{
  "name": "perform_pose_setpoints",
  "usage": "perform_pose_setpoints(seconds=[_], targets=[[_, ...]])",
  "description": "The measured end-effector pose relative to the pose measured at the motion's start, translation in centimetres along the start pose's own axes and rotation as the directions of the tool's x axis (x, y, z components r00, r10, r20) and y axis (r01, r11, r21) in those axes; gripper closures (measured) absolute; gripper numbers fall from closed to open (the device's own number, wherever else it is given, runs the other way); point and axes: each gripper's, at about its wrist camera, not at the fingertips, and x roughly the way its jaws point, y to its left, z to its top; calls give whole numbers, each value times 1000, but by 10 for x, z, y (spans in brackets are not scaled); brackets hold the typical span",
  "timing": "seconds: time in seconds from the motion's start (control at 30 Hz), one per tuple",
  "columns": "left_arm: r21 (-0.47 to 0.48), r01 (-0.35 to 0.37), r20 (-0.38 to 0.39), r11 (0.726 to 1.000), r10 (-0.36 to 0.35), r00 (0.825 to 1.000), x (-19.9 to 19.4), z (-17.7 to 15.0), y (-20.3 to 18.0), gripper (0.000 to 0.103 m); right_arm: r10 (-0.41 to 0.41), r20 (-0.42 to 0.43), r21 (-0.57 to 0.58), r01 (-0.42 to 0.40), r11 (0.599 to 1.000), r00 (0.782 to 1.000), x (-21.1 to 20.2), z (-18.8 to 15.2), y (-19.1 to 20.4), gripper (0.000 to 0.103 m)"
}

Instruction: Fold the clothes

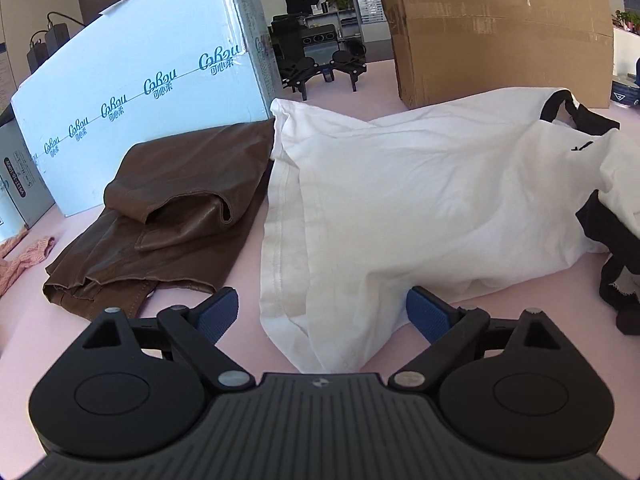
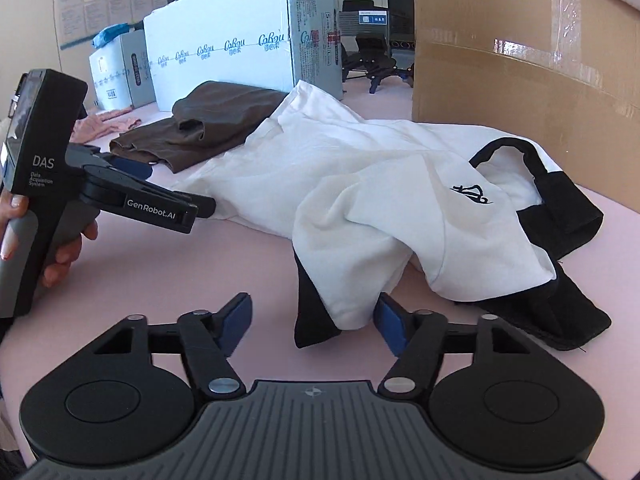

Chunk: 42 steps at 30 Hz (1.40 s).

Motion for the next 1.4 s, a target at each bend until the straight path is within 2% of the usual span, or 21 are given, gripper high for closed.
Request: perform_pose_setpoints(seconds=[0.03,0.07,0.13,0.17,0.2,0.4,0.47,0.63,0.73,0.8,0.87,0.97,1.03,1.07,1.13,1.23,1.27,1.3,1.33,1.37,1.4], targets=[[5,21,2,1000,-21,1000,-2,0,-1,44,-31,13,-9,31,999,999,-1,-1,1,85],[10,39,3,999,-39,999,-3,0,-3,59,-40,20,-2,41,999,999,-2,-1,0,91],[21,48,2,999,-48,999,-5,1,-7,81,-57,35,19,56,998,998,-6,-2,-5,94],[31,29,5,999,-30,1000,-6,2,-10,95,-68,48,44,66,997,997,-10,-3,-9,95],[37,17,6,999,-17,1000,-6,4,-12,99,-77,58,62,73,995,995,-12,-3,-12,95],[-71,58,-65,996,-63,996,-2,18,2,100,-112,209,149,82,986,971,-62,5,-39,96],[-114,61,-87,992,-71,994,-1,24,11,100,-111,232,158,75,985,966,-76,8,-47,96],[-174,85,-60,981,-97,993,-19,37,31,100,-105,277,216,44,975,955,-122,11,-70,96],[-204,162,-58,965,-177,982,-39,41,43,100,-88,278,233,22,972,957,-147,6,-76,96],[-189,183,-56,965,-197,979,-49,37,45,100,-62,268,232,-2,973,961,-161,-1,-75,96],[-156,180,-74,971,-193,978,-54,27,41,100,-38,207,204,-5,979,978,-162,-13,-69,96],[-112,185,-166,976,-202,965,-45,5,31,100,-5,113,163,-14,987,994,-164,-31,-60,96],[-94,184,-202,978,-199,959,-40,-10,26,99,-5,49,164,-4,986,999,-152,-44,-58,96],[-85,176,-177,981,-188,966,-43,-15,26,98,4,12,171,-6,985,1000,-145,-50,-57,96],[-96,172,-176,980,-187,966,-48,-18,30,97,22,-62,186,-11,983,998,-130,-64,-56,96],[-100,161,-181,982,-177,967,-53,-20,39,94,31,-90,157,-17,987,995,-124,-70,-49,95],[-91,147,-182,985,-162,970,-55,-20,41,86,34,-99,147,-19,989,995,-122,-72,-47,93],[-81,129,-180,988,-142,973,-58,-20,43,73,28,-104,119,-15,993,994,-124,-71,-43,89],[-72,103,-170,992,-114,979,-61,-20,45,63,25,-108,92,-15,996,994,-127,-69,-42,67],[-60,62,-146,996,-70,987,-66,-19,47,44,21,-112,77,-12,997,994,-129,-68,-42,39],[-55,23,-111,998,-29,993,-72,-18,50,30,6,-87,56,-1,998,996,-135,-64,-43,33]])
